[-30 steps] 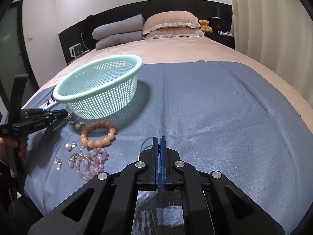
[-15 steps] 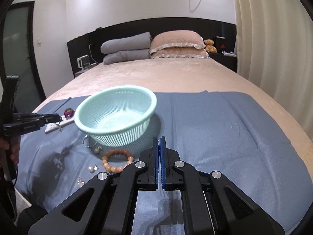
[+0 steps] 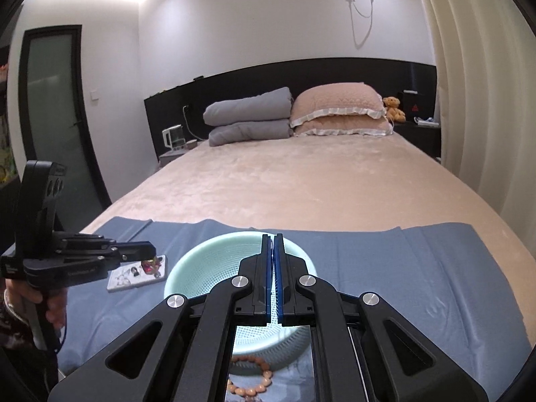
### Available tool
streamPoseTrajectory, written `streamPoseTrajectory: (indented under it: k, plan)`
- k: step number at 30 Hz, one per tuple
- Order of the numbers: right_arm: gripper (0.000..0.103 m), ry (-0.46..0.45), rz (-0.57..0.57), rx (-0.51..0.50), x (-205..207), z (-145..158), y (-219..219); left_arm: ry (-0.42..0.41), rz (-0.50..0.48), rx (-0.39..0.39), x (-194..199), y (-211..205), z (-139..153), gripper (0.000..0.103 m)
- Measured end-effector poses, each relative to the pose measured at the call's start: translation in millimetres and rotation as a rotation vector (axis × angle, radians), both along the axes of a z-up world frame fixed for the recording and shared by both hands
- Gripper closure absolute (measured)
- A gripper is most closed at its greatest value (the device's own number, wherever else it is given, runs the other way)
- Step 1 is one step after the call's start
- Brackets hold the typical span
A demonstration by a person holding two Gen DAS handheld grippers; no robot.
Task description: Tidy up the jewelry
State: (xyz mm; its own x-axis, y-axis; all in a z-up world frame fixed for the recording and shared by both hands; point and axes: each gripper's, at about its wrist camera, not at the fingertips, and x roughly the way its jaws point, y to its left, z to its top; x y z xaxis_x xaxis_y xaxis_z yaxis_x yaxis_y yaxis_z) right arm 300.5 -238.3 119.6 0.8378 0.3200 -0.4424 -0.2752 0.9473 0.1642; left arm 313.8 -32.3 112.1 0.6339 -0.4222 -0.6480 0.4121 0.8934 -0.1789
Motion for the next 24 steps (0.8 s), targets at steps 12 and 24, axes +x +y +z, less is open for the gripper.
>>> streamPoseTrajectory:
  k: [12,24]
  plan:
    - [0.101,0.219,0.065,-0.024,49.9,-99.9,28.4,0.112,-0.039,0.071,36.7,-33.9,-77.2,0.101]
    - [0.100,0.230,0.054,-0.075,55.6,-104.0,34.4,0.080,-0.007,0.143,44.2,-37.2,-88.4,0.101]
